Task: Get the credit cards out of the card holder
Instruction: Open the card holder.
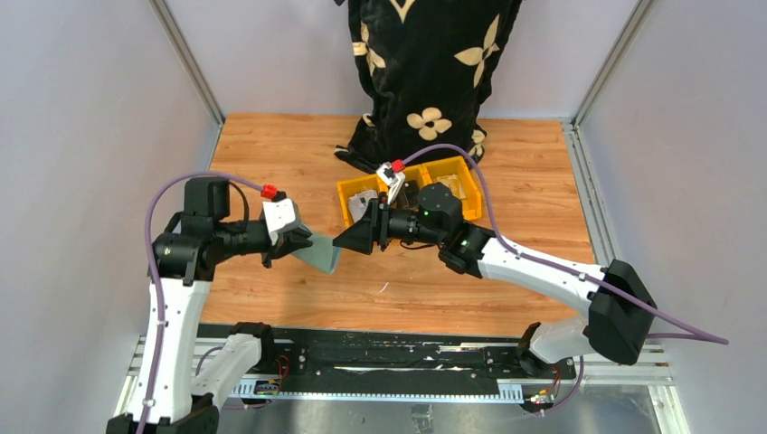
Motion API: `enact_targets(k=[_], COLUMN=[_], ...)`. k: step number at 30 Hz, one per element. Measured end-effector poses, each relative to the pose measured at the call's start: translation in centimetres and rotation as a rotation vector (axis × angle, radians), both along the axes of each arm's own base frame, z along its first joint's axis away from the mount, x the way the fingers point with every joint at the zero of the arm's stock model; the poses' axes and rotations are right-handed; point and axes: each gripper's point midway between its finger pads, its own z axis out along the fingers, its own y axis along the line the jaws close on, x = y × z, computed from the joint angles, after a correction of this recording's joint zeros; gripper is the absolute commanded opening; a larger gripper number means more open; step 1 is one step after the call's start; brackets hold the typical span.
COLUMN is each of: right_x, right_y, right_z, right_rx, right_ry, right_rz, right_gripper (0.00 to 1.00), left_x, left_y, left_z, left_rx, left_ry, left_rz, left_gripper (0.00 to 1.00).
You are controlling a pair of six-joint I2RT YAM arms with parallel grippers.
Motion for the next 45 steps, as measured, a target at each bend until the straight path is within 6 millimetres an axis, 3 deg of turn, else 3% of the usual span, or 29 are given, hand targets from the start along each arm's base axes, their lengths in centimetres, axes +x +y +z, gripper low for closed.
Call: enact_targets(k=[4, 9, 15, 21, 22, 25, 27, 28, 31, 32, 34, 35, 41, 45], right_x=[-1.1, -2.6, -4.4, -5.9, -6.0, -6.1, -6.1, -6.2, -6.5, -6.5, -6.4, -6.2, -5.4, -5.9], right_y=[-0.5, -0.2, 0.7, 2.3, 2.5, 2.9, 3.2, 3.4, 3.7, 3.7, 3.8, 3.7, 0.8, -1.2], right_z=[2.4, 3.0, 4.1, 4.8, 4.8, 4.6, 4.8, 4.7, 4.2, 3.9, 3.5, 3.4, 3.0, 4.8], right_rx=[0.062, 0.079, 0.088, 0.073, 0.068, 0.049, 0.042, 0.037, 0.008, -0.008, -0.044, -0.063, -0.143, -0.141], right_ry=[-0.024, -0.028, -0.066, -0.113, -0.120, -0.124, -0.134, -0.148, -0.188, -0.207, -0.245, -0.265, -0.439, -0.609], right_rz=[0.039, 0.109, 0.175, 0.216, 0.217, 0.215, 0.220, 0.221, 0.209, 0.205, 0.181, 0.169, 0.097, 0.099], right_gripper=[0.62, 0.68, 0.58, 0.40, 0.40, 0.65, 0.67, 0.64, 0.29, 0.19, 0.05, 0.02, 0.00, 0.00], left_x=[-1.8, -3.1, -3.9, -4.3, -4.3, -4.4, -4.4, -4.4, -4.5, -4.6, -4.8, -4.8, -5.2, -5.3], left_y=[-0.5, -0.6, -0.5, -0.6, -0.6, -0.5, -0.5, -0.5, -0.5, -0.5, -0.4, -0.4, -0.5, -0.6], left_z=[1.5, 2.5, 3.5, 4.0, 4.0, 4.1, 4.2, 4.2, 4.4, 4.4, 4.3, 4.5, 6.2, 6.7], left_rx=[-0.011, 0.003, 0.033, 0.040, 0.041, 0.050, 0.054, 0.057, 0.062, 0.062, 0.067, 0.063, 0.042, 0.011], left_ry=[-0.108, -0.234, -0.388, -0.449, -0.454, -0.464, -0.478, -0.486, -0.509, -0.513, -0.507, -0.510, -0.521, -0.467], left_rz=[-0.056, -0.105, -0.154, -0.183, -0.185, -0.186, -0.192, -0.194, -0.201, -0.203, -0.198, -0.197, -0.175, -0.152], left_gripper=[0.00, 0.00, 0.00, 0.00, 0.00, 0.00, 0.00, 0.00, 0.00, 0.13, 0.76, 0.97, 1.00, 1.00])
